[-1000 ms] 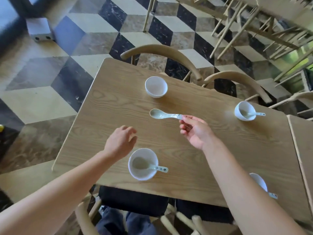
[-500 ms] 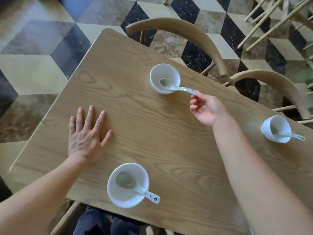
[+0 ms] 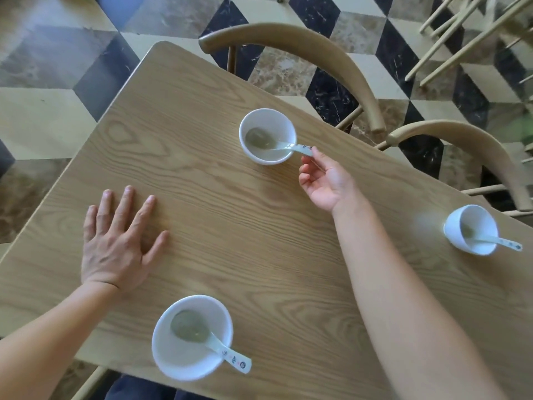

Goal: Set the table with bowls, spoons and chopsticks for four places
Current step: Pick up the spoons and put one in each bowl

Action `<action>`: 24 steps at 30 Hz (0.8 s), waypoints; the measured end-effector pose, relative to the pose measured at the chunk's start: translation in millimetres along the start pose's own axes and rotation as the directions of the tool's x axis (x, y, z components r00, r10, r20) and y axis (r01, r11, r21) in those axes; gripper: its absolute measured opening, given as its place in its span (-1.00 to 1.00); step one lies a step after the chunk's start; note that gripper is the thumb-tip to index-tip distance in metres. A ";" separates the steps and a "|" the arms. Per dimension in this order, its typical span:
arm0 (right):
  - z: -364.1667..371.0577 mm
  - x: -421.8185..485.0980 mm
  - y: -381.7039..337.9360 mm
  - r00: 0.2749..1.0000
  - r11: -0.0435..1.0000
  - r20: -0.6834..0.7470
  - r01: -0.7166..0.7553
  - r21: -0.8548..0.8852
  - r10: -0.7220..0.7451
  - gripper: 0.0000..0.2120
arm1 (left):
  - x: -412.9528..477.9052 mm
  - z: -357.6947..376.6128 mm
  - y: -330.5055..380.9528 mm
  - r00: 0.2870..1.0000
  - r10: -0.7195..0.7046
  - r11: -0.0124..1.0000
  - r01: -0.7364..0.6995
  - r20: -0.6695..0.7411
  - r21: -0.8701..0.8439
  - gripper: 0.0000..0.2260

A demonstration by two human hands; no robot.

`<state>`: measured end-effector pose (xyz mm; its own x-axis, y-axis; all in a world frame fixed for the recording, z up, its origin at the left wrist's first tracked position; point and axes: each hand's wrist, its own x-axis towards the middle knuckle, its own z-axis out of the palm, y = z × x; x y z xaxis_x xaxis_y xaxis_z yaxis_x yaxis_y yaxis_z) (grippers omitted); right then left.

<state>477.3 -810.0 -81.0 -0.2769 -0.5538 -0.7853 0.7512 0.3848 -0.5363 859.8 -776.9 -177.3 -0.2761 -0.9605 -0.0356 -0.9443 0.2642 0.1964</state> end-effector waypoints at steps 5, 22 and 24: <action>-15.7 -15.3 14.1 1.000 1.000 -0.023 -0.006 -0.001 0.006 -0.91 | -1.6 -0.8 1.7 1.000 -0.008 1.000 0.008 0.005 -0.007 -0.33; -97.9 -250.1 171.9 0.948 0.897 -0.248 0.074 -0.435 -0.198 -0.86 | -67.7 -121.5 9.1 0.931 0.032 0.966 0.064 0.363 -0.249 -0.67; -97.8 -296.5 201.7 0.927 0.789 -0.242 0.085 -0.608 -0.286 -0.90 | -109.8 -149.9 15.3 0.935 0.107 0.980 -0.041 0.338 -0.196 -0.72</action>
<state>652.4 -495.9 13.4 -0.6165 -0.4451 -0.6495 0.2053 0.7055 -0.6783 902.5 -680.6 -23.5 -0.4194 -0.8402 -0.3438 -0.8787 0.2806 0.3862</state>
